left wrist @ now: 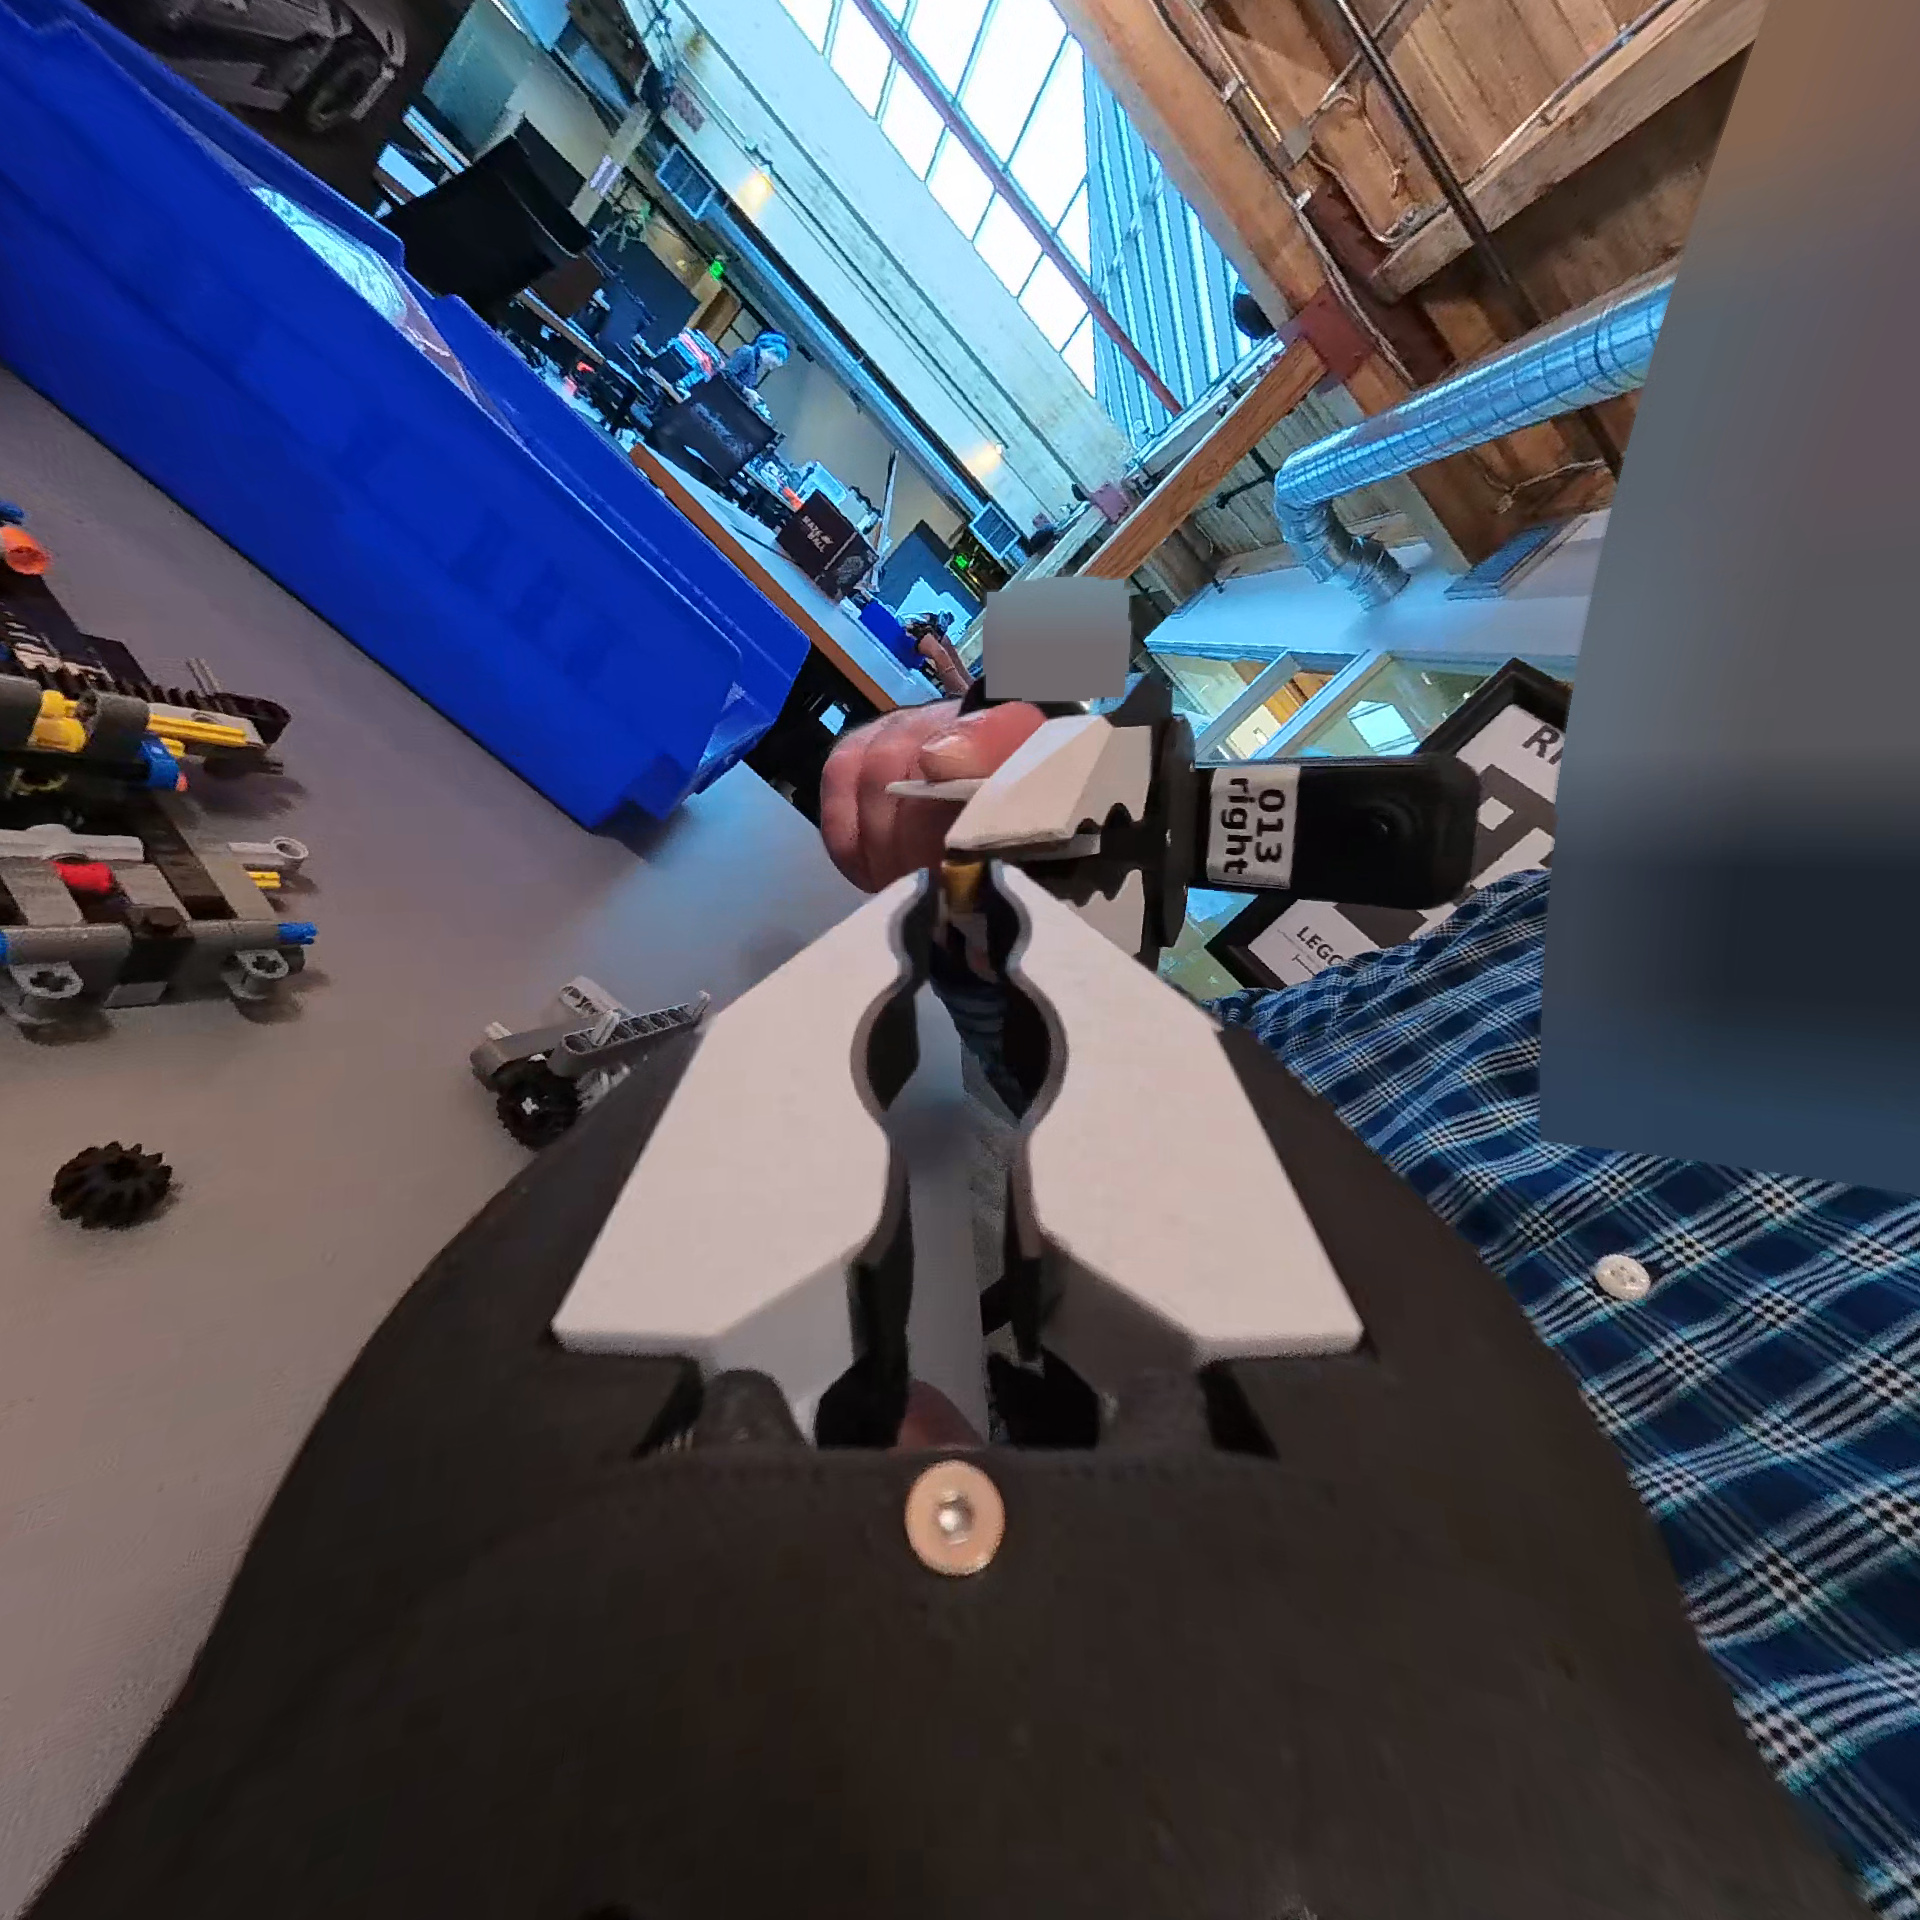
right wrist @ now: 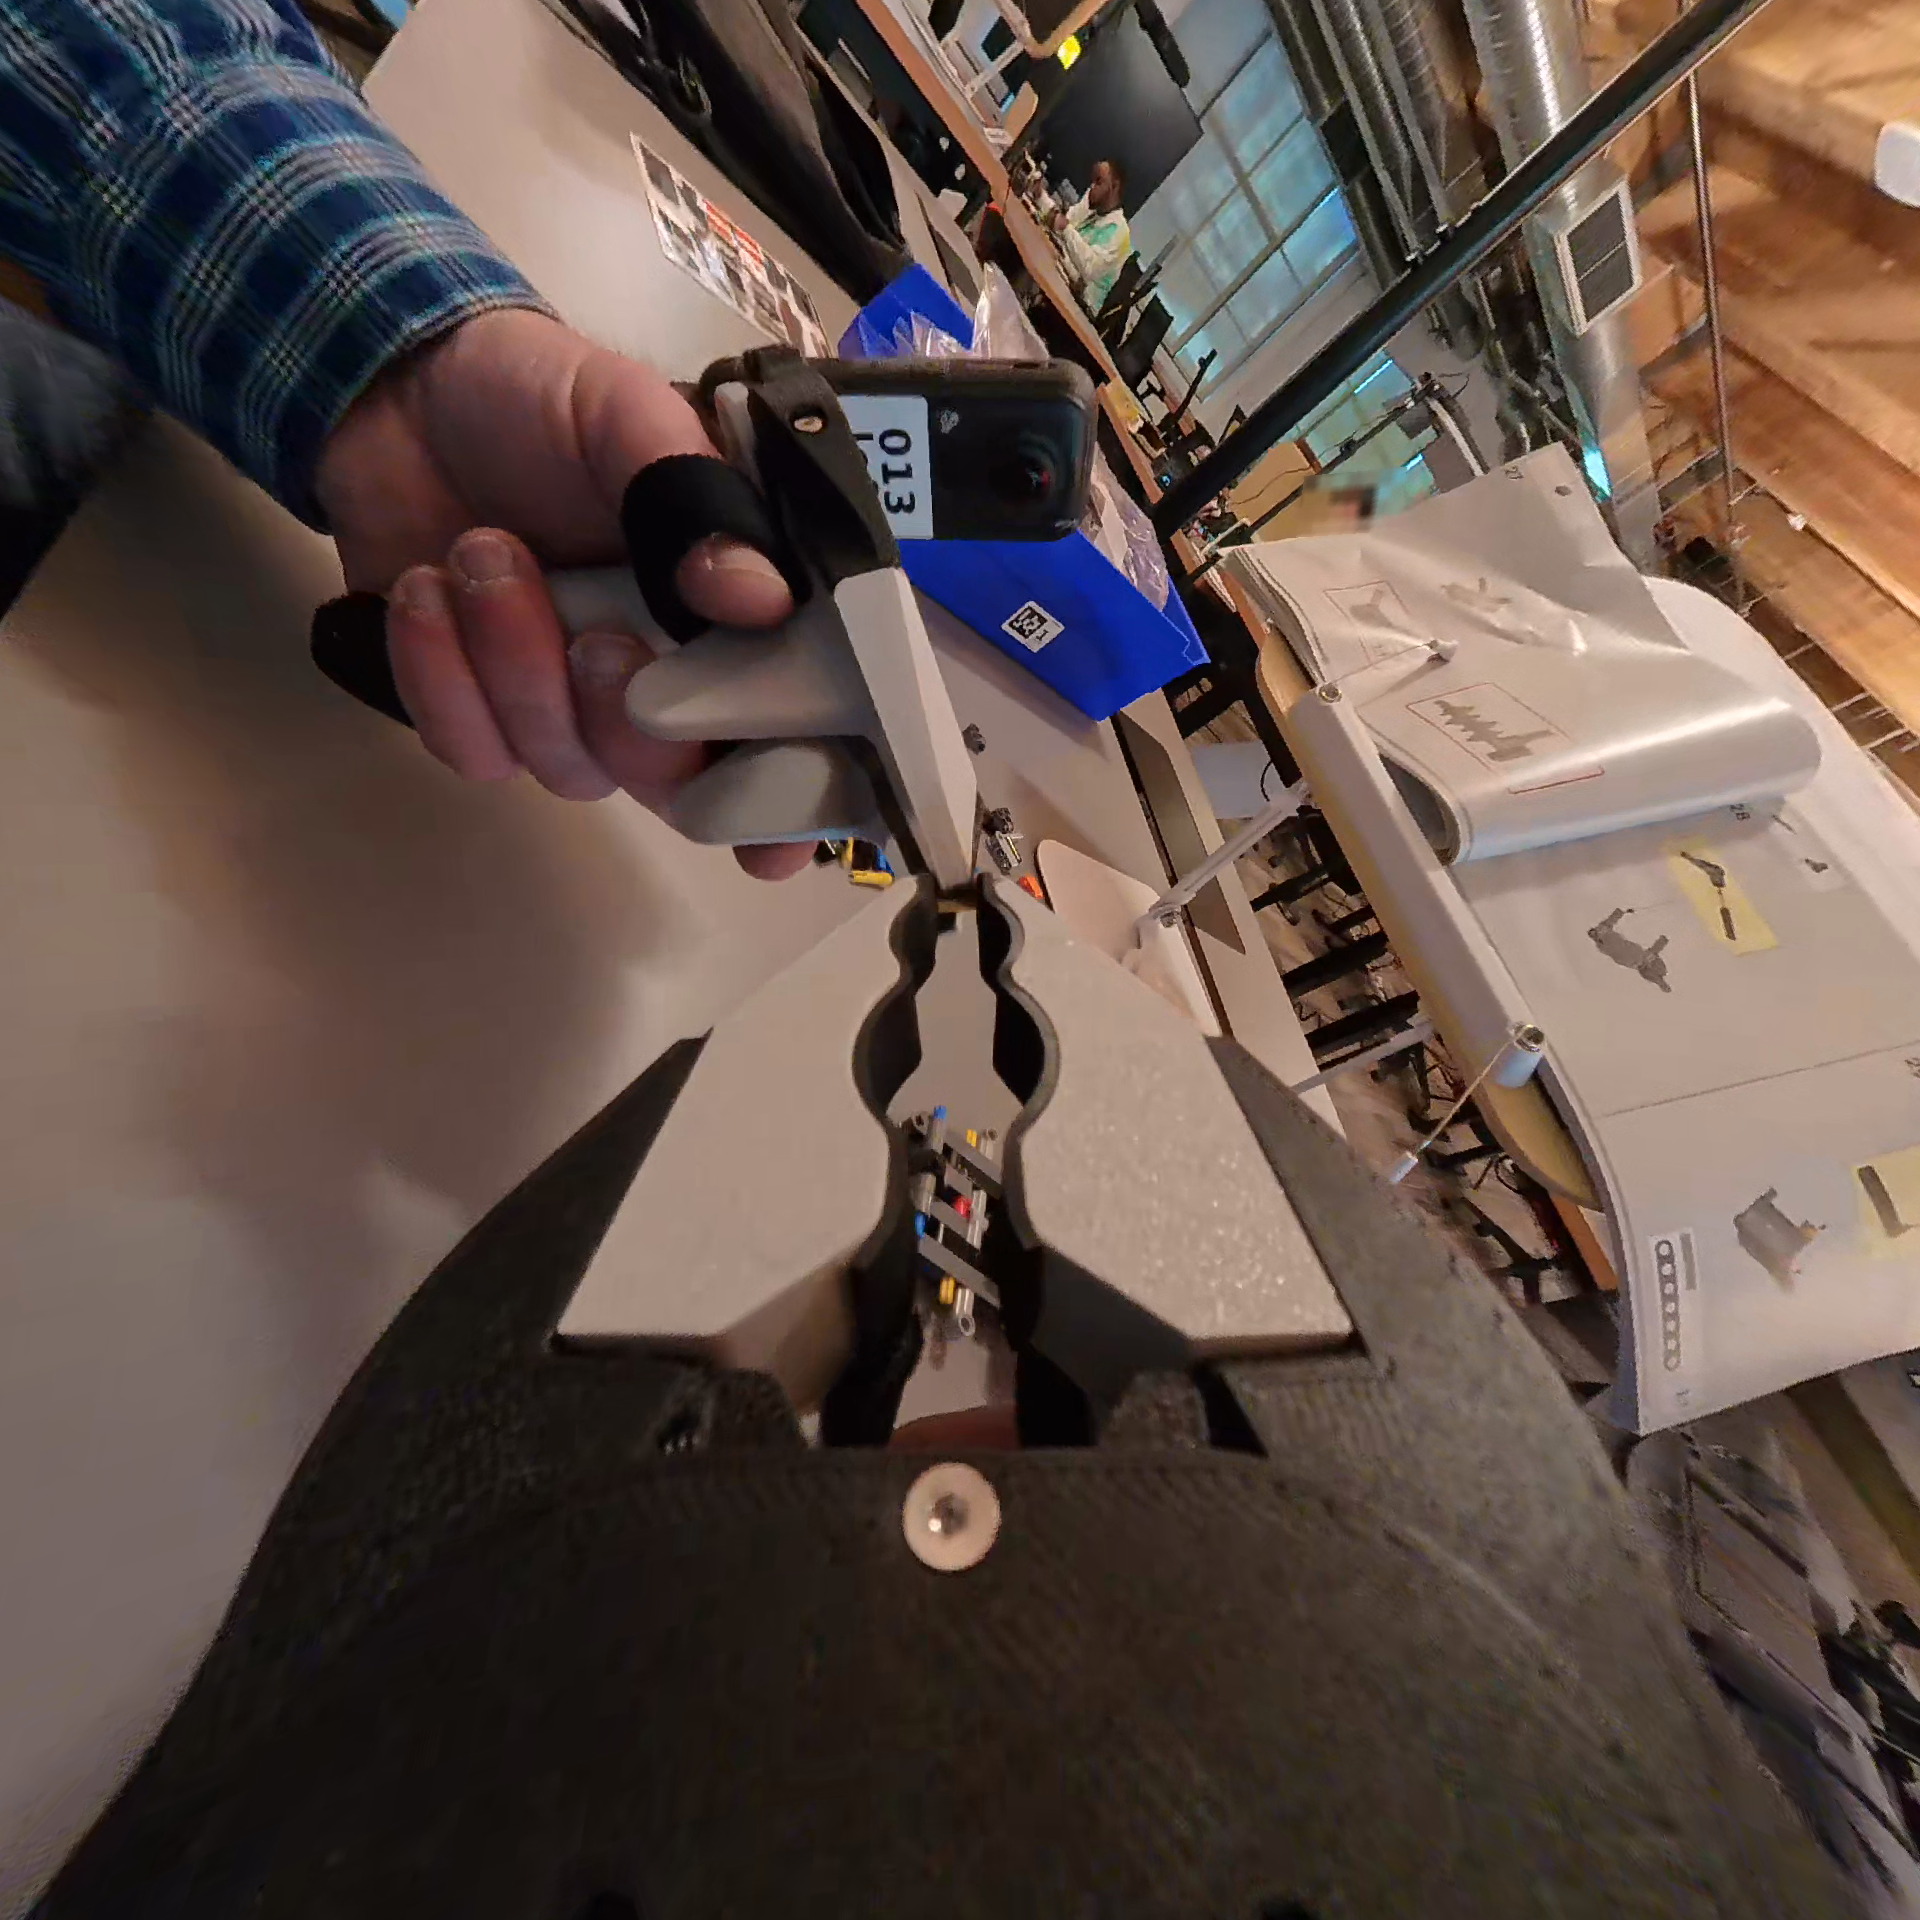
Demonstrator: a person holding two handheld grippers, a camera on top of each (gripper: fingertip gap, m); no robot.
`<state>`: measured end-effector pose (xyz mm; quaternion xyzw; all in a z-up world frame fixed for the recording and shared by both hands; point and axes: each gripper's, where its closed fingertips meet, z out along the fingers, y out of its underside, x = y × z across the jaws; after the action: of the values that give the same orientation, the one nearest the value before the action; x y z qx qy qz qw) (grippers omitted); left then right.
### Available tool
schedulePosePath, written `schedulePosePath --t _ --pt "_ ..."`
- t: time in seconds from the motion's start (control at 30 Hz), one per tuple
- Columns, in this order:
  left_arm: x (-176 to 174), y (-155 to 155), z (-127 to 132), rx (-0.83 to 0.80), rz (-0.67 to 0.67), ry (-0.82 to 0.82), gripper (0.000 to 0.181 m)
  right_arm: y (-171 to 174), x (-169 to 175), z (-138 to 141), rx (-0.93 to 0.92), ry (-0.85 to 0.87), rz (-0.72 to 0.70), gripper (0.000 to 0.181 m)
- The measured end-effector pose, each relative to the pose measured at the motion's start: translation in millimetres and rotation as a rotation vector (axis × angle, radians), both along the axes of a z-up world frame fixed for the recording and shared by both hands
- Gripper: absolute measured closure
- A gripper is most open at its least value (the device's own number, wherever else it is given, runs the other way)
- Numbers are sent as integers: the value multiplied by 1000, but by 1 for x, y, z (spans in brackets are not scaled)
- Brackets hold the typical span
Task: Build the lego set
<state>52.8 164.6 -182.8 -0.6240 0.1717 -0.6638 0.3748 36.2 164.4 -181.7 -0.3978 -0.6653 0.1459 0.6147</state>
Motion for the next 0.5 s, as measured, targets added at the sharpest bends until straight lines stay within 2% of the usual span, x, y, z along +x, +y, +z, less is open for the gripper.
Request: schedulePosePath --t 0.37,0.43,0.5 --pt "6 0 -1 78 14 89 177 2 7 -1 -49 -6 -9 175" --pt "4 5 -2 155 69 171 177 1 13 -1 -135 -3 0 173" --pt "2 8 -4 288 134 308 177 4 19 2 -313 40 -8 176"
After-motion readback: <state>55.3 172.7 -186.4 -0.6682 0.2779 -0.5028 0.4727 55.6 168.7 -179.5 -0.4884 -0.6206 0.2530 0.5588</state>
